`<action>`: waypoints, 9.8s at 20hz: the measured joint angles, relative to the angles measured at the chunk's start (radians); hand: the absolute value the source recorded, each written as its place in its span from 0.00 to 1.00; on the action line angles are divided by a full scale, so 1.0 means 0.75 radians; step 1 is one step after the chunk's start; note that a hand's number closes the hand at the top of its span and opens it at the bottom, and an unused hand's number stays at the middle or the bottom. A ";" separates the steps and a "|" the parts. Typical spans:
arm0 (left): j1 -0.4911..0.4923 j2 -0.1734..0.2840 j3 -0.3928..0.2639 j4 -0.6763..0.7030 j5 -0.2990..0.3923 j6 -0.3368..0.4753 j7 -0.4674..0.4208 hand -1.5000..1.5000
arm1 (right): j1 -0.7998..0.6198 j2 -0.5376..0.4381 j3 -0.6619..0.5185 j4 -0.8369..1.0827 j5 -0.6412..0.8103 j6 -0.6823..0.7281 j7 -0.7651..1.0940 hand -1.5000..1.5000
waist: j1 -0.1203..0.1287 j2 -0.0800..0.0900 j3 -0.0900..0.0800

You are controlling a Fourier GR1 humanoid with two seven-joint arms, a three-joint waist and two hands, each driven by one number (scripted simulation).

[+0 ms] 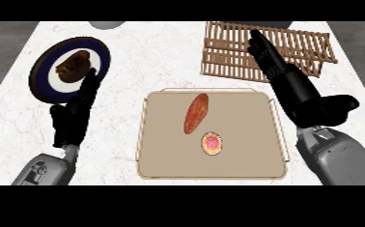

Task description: Pick the cupcake from the tray and place it in the tiered shelf

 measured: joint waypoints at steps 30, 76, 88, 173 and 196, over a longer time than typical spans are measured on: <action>0.176 -0.008 0.181 0.140 0.206 -0.274 0.252 0.50 | 0.678 -0.400 -0.138 -0.512 0.201 0.189 0.314 0.00 | 0.002 -0.003 -0.001; 0.182 -0.145 0.305 0.108 0.028 -0.352 0.320 0.50 | 0.213 0.404 0.393 0.088 1.325 0.234 1.198 0.00 | 0.007 -0.001 0.001; 0.163 -0.180 0.403 0.162 -0.028 -0.439 0.302 0.50 | 0.270 0.485 0.300 0.223 1.482 0.197 1.065 0.00 | 0.006 -0.001 0.001; 0.194 -0.295 0.496 0.081 -0.172 -0.522 0.360 0.50 | -1.051 -0.009 -0.670 0.850 1.360 0.448 0.507 1.00 | 0.026 0.005 0.001; 0.182 -0.323 0.507 0.073 -0.203 -0.510 0.377 0.50 | -1.149 -0.033 -0.808 1.195 1.295 0.168 0.288 0.00 | 0.018 0.003 0.001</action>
